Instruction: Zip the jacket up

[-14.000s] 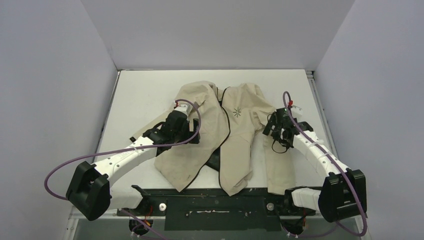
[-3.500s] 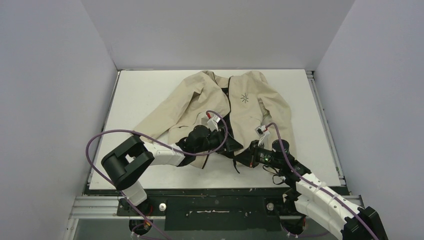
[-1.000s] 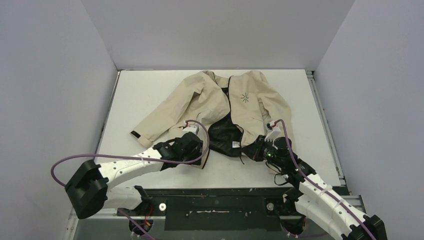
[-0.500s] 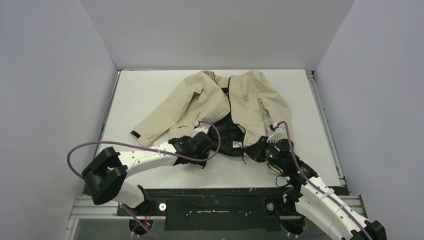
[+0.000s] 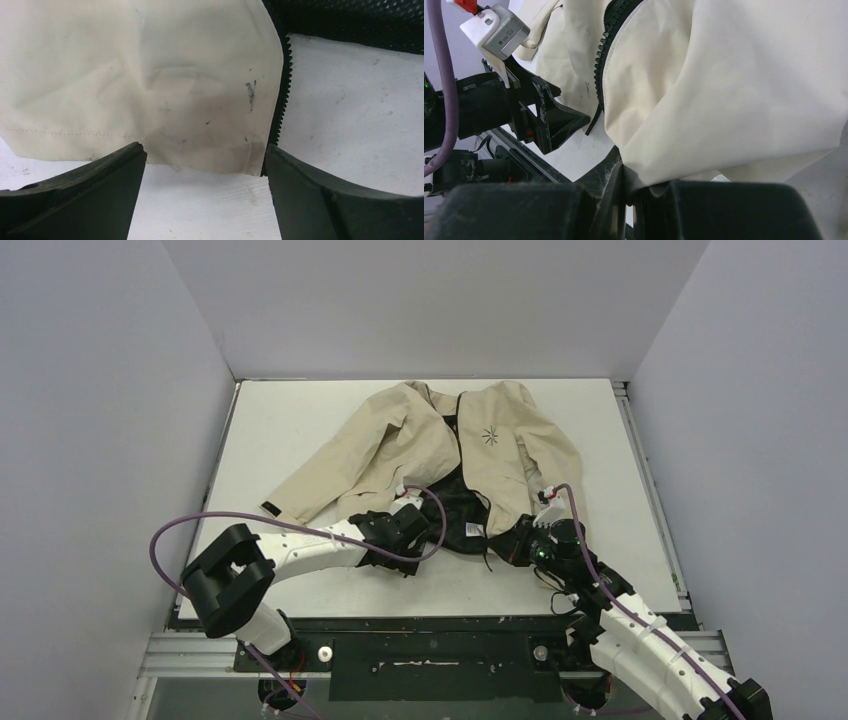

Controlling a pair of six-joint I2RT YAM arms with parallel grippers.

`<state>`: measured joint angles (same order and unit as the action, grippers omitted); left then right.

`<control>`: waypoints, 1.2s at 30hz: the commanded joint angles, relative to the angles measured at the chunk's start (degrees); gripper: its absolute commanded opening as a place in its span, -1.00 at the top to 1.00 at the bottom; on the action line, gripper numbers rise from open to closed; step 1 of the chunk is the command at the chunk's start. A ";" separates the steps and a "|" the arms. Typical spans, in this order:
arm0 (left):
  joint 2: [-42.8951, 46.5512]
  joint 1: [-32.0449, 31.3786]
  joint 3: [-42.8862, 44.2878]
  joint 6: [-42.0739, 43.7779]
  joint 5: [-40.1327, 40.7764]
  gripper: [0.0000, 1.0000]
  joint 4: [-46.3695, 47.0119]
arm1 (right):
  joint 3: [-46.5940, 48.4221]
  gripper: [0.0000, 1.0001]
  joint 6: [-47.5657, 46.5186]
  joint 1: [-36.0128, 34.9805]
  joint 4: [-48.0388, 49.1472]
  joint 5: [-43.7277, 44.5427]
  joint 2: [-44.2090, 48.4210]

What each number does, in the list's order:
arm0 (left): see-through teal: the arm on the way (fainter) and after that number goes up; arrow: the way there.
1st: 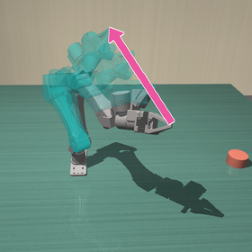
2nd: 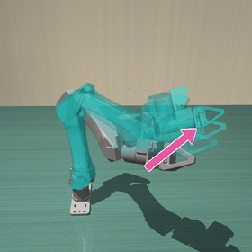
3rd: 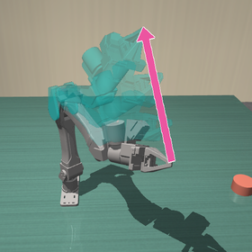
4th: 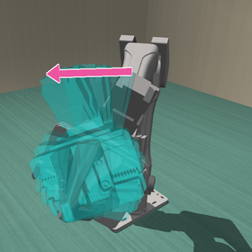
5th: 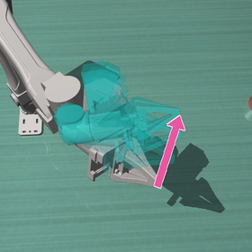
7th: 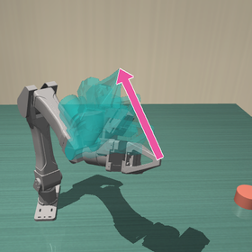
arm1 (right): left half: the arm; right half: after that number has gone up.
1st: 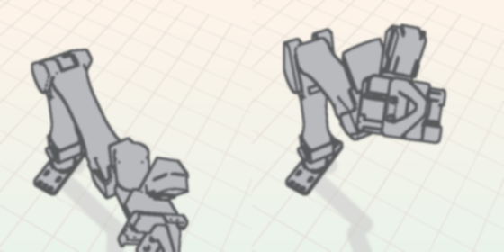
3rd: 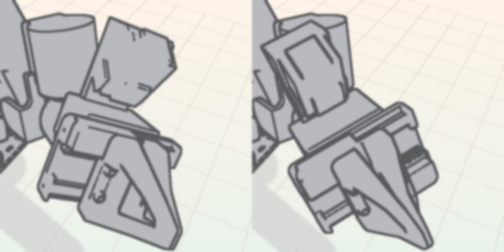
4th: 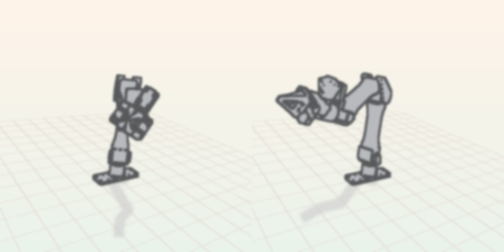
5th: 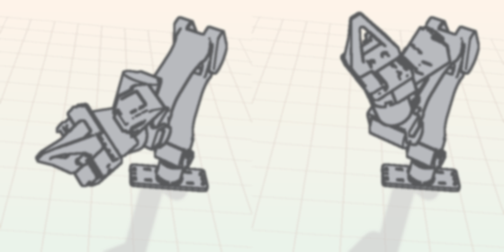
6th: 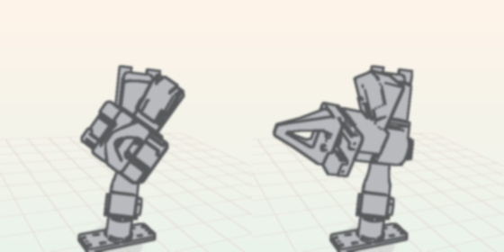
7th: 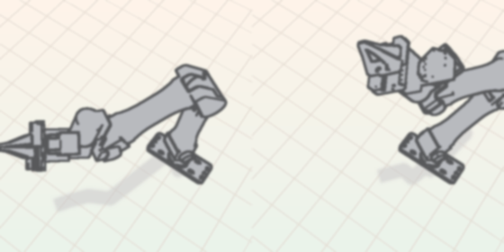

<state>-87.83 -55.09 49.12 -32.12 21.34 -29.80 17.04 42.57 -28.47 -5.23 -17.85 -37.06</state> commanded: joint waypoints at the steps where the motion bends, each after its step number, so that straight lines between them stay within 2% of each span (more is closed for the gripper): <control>1: -0.77 -0.12 3.36 1.43 2.30 -0.74 -0.48 | -0.14 1.00 0.22 0.50 3.52 0.10 -0.12; 16: -3.03 -0.10 4.44 2.18 3.93 -0.74 -1.75 | -1.21 1.00 0.99 0.57 4.79 -0.26 -0.53; 36: -2.28 -0.10 1.98 1.42 0.00 -0.74 0.70 | -1.70 1.00 1.55 0.67 4.78 -0.61 -1.04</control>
<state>-91.50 -55.07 51.68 -30.76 23.16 -30.57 15.88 43.88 -28.42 -3.55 -18.46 -37.82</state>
